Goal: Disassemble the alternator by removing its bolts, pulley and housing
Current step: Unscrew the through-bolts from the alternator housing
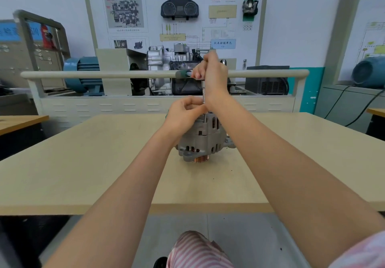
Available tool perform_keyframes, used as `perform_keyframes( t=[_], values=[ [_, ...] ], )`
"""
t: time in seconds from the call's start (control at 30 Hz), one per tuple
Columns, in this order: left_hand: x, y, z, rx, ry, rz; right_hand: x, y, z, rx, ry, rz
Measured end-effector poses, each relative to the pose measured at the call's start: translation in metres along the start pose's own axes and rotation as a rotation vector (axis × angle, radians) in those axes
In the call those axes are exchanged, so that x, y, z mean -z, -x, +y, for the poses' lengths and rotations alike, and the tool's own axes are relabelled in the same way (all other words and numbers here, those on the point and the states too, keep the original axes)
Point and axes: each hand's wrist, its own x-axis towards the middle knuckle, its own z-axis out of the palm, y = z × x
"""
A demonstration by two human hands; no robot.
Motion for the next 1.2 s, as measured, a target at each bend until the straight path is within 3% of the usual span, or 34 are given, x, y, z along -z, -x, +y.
perform_keyframes(
  t=[0.07,0.13,0.2,0.27,0.4,0.5,0.57,0.63,0.73,0.77,0.83,0.93,1.0,1.1,1.13,1.2],
  values=[
    [0.0,0.0,0.0,0.002,-0.031,0.023,0.0,0.009,0.011,0.273,0.368,0.05],
    [-0.001,-0.001,0.001,0.018,-0.111,0.074,-0.001,0.017,0.026,0.576,0.965,0.167],
    [-0.002,-0.001,0.001,0.024,-0.152,0.101,-0.003,0.02,0.03,0.627,1.251,0.306],
    [-0.002,-0.001,0.003,0.016,-0.161,0.093,-0.004,0.015,0.024,0.575,1.138,0.255],
    [-0.002,0.004,0.004,0.003,-0.072,0.01,0.001,0.0,0.006,0.199,0.379,-0.038],
    [-0.001,0.005,0.005,0.007,-0.044,0.007,0.007,-0.009,0.0,-0.096,-0.084,-0.067],
    [-0.001,0.005,0.005,0.012,-0.047,0.024,0.007,-0.007,0.0,-0.11,-0.191,-0.037],
    [-0.002,0.003,0.004,0.022,-0.078,0.038,0.002,0.004,0.005,0.083,0.042,0.013],
    [-0.002,-0.001,0.003,0.066,-0.155,0.1,0.001,0.02,0.027,0.627,0.992,0.147],
    [-0.002,-0.002,0.003,0.075,-0.178,0.114,0.0,0.023,0.031,0.678,1.244,0.224],
    [-0.003,-0.002,0.004,0.07,-0.189,0.117,0.0,0.02,0.03,0.641,1.362,0.289],
    [-0.002,0.001,0.004,0.038,-0.145,0.062,0.003,0.01,0.017,0.504,0.894,0.158],
    [-0.001,0.003,0.005,0.026,-0.111,0.006,0.007,0.001,0.007,0.262,0.413,0.045],
    [-0.002,0.003,0.003,0.022,-0.085,0.008,0.013,-0.009,-0.001,-0.055,-0.109,0.02],
    [-0.002,0.002,0.003,0.026,-0.079,0.021,0.014,-0.011,-0.001,-0.111,-0.218,0.011],
    [-0.003,0.002,0.002,0.031,-0.083,0.04,0.01,-0.007,0.0,-0.048,-0.145,0.003]
  ],
)
